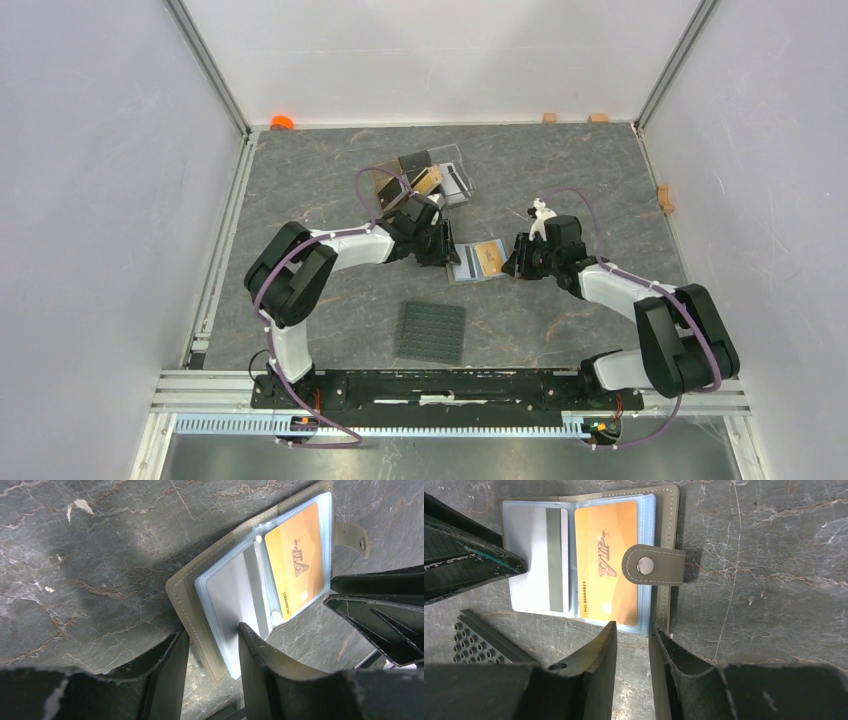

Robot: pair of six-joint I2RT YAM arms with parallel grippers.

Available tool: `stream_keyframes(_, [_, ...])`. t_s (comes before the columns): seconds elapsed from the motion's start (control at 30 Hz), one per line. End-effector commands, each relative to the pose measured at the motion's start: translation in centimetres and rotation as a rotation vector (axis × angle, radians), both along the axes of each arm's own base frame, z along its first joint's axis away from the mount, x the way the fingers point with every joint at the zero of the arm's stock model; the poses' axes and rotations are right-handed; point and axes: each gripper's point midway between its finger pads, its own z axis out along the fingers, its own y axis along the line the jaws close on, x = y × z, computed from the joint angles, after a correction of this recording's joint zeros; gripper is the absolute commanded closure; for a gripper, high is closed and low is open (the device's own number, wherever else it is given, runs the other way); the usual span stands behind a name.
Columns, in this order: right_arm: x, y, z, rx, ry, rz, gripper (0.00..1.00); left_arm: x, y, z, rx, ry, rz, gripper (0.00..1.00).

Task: Put the credit cards into the card holder
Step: Turn over the card holder at the center of the board.

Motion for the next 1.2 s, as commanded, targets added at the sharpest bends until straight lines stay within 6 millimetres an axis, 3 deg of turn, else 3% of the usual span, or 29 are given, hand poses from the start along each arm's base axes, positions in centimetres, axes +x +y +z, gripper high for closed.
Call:
stream_keyframes(0.0, [2.0, 1.0, 1.4, 0.025, -0.069, 0.027, 0.66, -0.1, 1.2, -1.9, 0.077, 0.008, -0.007, 0.52])
stream_keyframes(0.23, [2.0, 1.6, 0.9, 0.053, -0.055, 0.037, 0.72, -0.1, 1.1, -2.0, 0.076, 0.011, -0.010, 0.56])
stream_keyframes(0.57, [2.1, 2.8, 3.2, 0.135, -0.113, 0.072, 0.84, -0.1, 0.9, -2.0, 0.067, 0.013, -0.018, 0.58])
stream_keyframes(0.7, [2.1, 3.2, 3.6, 0.159, -0.121, 0.085, 1.00, -0.2, 0.8, -2.2, 0.063, 0.021, -0.021, 0.60])
stream_keyframes(0.9, [1.8, 4.2, 4.5, 0.211, -0.144, 0.141, 1.00, -0.2, 0.5, -2.1, 0.049, 0.015, -0.026, 0.60])
stream_keyframes(1.17, [0.8, 7.2, 5.8, 0.245, -0.173, 0.273, 1.00, 0.1, -0.3, -1.7, -0.004, 0.004, -0.041, 0.60])
